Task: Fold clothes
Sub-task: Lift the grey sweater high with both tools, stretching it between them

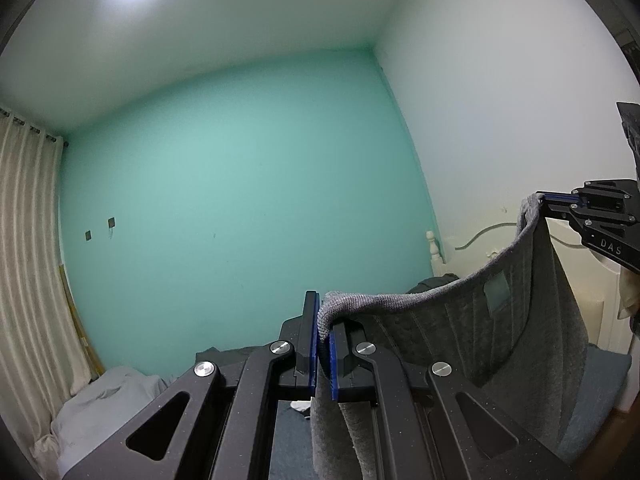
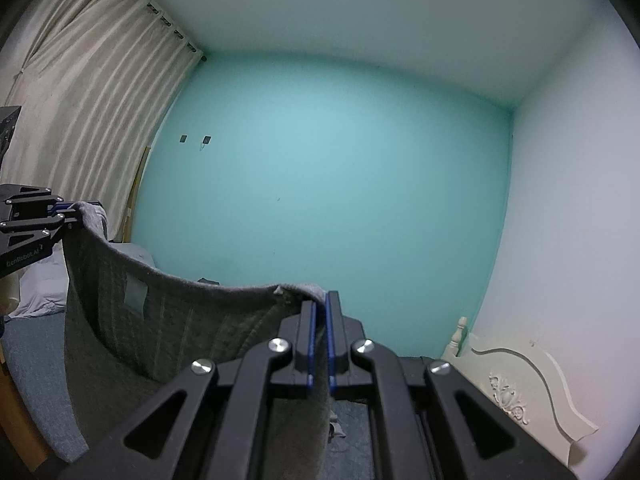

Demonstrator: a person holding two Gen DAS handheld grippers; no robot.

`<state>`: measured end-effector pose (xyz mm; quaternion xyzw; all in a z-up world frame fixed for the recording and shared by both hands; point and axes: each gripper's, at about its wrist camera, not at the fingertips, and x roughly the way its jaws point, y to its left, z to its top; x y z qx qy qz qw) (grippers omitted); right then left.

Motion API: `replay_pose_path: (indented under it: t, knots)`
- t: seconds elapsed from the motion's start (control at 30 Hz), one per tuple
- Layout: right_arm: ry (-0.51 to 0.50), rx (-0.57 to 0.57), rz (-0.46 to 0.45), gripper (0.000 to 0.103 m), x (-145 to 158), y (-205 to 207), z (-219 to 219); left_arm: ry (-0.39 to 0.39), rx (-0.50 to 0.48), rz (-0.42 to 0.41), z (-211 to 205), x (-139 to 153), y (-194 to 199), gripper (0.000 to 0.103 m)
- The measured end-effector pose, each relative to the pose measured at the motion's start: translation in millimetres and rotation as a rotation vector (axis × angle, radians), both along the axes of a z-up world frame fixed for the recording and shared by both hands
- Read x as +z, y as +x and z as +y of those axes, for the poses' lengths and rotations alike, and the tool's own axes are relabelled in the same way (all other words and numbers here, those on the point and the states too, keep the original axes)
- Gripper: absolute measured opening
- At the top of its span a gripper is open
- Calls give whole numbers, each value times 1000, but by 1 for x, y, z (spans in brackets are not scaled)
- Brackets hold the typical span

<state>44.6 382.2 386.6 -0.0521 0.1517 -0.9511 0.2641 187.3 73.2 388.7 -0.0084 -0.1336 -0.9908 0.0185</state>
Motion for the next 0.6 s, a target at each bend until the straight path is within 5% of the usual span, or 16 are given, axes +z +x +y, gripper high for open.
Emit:
replay_pose_path:
  t: [0.33, 0.6]
  knots:
    - [48, -9, -93, 3, -17, -50, -27, 37, -11, -104, -8, -25, -56, 4]
    - [135, -20, -261, 4, -105, -144, -63, 55, 12, -285, -27, -115, -154, 4]
